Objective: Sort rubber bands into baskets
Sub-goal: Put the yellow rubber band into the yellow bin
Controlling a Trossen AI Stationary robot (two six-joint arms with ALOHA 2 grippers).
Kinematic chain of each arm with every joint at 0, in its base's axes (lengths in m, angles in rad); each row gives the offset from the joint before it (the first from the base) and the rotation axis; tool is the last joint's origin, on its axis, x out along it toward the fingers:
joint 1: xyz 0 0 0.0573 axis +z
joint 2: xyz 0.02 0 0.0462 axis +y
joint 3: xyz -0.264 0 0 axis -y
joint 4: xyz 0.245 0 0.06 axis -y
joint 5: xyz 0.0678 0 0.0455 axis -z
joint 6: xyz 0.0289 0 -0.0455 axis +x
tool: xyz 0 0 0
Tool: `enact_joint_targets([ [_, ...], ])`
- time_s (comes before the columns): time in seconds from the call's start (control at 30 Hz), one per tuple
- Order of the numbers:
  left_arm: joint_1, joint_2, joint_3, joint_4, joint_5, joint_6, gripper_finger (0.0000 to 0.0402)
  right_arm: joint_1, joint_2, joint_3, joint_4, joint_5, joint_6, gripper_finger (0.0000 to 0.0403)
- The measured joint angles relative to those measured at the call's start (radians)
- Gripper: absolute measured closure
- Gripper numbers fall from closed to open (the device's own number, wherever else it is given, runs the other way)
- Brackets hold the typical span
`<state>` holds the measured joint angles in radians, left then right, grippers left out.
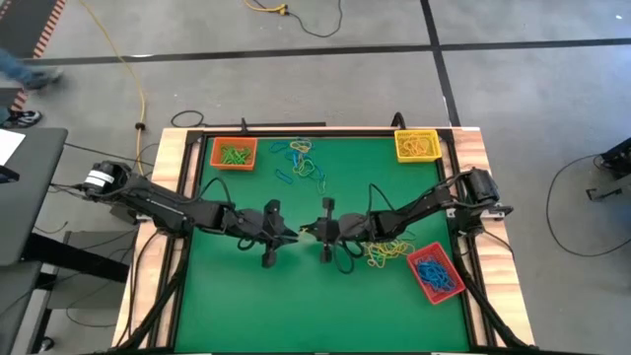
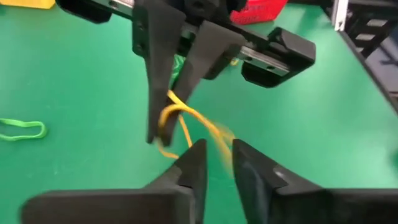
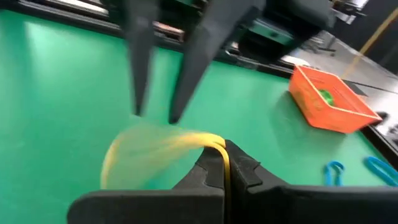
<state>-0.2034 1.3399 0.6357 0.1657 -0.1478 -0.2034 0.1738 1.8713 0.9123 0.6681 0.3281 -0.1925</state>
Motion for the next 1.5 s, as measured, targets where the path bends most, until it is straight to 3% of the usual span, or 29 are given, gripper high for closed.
enact_joint_targets([
  [0.3, -0.019, 0.002, -0.001, -0.064, -0.074, -0.019, 0.0216, -0.008, -0.08, 0.0, -0.175, 0.148, 0.0, 0.0389],
  [0.5, -0.032, 0.003, -0.054, -0.014, -0.108, -0.05, 0.0199, -0.03, -0.225, 0.0, -0.434, 0.245, 0.007, 0.0389],
  [0.67, -0.06, 0.024, -0.12, 0.108, -0.149, -0.062, 0.0198, -0.101, -0.371, 0.0, -0.702, 0.257, 0.088, 0.0389],
  [0.9, -0.092, 0.159, -0.163, 0.354, -0.15, -0.042, 0.0198, -0.303, -0.552, 0.0, -1.062, 0.256, 0.226, 0.039],
  [1.03, -0.101, 0.262, -0.163, 0.499, -0.147, -0.036, 0.0198, -0.428, -0.627, 0.0, -1.181, 0.253, 0.245, 0.039],
  [1.23, -0.1, 0.367, -0.152, 0.64, -0.146, -0.023, 0.0198, -0.653, -0.682, 0.0, -1.307, 0.239, 0.214, 0.0389],
  [1.5, -0.1, 0.381, -0.133, 0.664, -0.121, -0.014, 0.0198, -0.961, -0.64, 0.0, -1.343, 0.097, 0.154, 0.0387],
])
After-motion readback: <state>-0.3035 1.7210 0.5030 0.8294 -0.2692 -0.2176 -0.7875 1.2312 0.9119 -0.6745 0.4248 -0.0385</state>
